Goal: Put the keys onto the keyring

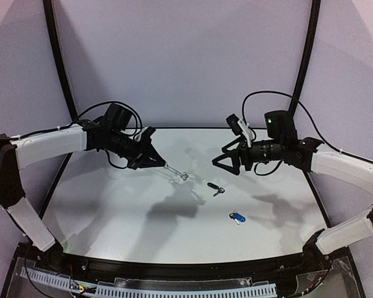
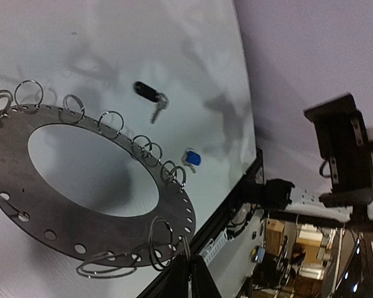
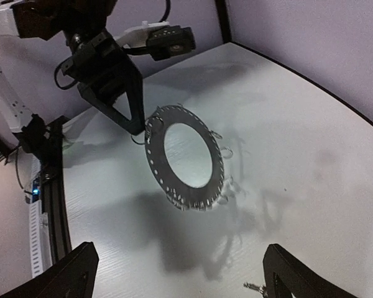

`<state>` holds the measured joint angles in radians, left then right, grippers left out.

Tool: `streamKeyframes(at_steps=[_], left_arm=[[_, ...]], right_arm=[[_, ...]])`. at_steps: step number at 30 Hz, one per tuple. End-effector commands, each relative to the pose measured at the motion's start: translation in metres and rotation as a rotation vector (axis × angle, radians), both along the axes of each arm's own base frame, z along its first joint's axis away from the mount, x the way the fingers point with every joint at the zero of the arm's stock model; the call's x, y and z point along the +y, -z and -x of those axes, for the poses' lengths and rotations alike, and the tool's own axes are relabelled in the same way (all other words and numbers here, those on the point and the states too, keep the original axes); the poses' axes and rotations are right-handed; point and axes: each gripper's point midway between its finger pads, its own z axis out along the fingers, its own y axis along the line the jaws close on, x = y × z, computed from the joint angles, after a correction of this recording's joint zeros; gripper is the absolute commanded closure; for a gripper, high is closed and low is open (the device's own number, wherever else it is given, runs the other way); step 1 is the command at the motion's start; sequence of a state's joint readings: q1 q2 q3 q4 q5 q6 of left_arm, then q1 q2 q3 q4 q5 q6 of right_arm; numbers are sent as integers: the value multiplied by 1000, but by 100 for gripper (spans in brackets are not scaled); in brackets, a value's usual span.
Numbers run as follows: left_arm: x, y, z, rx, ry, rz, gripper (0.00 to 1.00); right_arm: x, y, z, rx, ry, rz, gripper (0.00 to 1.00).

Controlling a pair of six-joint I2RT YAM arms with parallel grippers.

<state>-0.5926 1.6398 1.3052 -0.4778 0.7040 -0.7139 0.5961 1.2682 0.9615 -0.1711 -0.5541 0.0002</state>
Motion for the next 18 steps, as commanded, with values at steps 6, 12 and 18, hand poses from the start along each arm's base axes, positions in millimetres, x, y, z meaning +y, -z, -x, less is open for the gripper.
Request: streamKeyframes(at_steps=[6, 12, 18], left_arm=[[-24, -72, 71, -467, 500, 192, 99], [-21, -62, 87, -621, 663, 95, 99], [-25, -73, 86, -708, 704, 117, 99]], right_arm=[[58, -51, 32, -2, -283, -120, 8], [80, -51, 56, 84, -400, -92, 16], [97, -30, 61, 66, -386, 17, 26]])
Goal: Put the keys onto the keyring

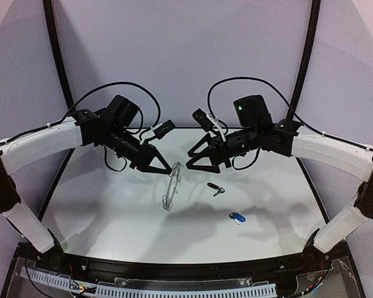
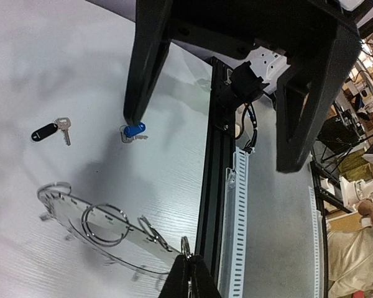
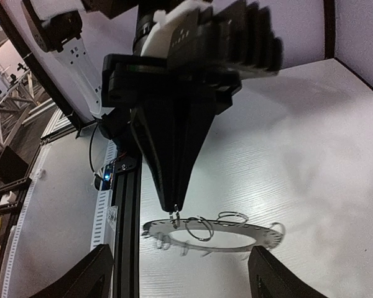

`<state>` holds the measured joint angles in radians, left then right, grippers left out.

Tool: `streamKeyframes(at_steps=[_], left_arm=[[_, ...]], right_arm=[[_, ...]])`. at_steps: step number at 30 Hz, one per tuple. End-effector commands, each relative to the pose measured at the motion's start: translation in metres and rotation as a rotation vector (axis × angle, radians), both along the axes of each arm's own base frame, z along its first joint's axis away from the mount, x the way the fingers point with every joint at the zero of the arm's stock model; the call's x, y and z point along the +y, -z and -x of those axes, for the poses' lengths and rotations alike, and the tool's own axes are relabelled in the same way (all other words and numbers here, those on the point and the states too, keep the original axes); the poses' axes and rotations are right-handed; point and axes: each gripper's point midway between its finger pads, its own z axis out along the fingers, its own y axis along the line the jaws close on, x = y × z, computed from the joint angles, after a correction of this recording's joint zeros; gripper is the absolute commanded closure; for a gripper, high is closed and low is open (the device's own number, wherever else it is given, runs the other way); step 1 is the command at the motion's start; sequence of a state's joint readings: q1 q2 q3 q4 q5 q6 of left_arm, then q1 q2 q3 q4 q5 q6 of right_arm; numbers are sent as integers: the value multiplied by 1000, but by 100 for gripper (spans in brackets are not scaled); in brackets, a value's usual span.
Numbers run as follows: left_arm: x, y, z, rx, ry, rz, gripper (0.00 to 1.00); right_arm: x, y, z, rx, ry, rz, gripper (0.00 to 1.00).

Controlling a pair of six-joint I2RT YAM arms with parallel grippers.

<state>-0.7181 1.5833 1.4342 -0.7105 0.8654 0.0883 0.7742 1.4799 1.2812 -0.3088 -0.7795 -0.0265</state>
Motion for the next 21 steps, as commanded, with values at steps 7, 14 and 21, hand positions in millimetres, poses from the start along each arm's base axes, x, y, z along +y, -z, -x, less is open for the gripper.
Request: streamKeyframes(at_steps=[7, 14, 21], left_arm=[[-2, -26, 11, -184, 111, 61, 99], [-5, -24, 12, -199, 103, 48, 99], [-7, -26, 11, -210, 93, 67, 99]], right_arm=[[38, 19, 0, -67, 14, 76, 42], [45, 16, 5, -65, -15, 45, 58], [46, 18, 19, -46, -70, 35, 67]])
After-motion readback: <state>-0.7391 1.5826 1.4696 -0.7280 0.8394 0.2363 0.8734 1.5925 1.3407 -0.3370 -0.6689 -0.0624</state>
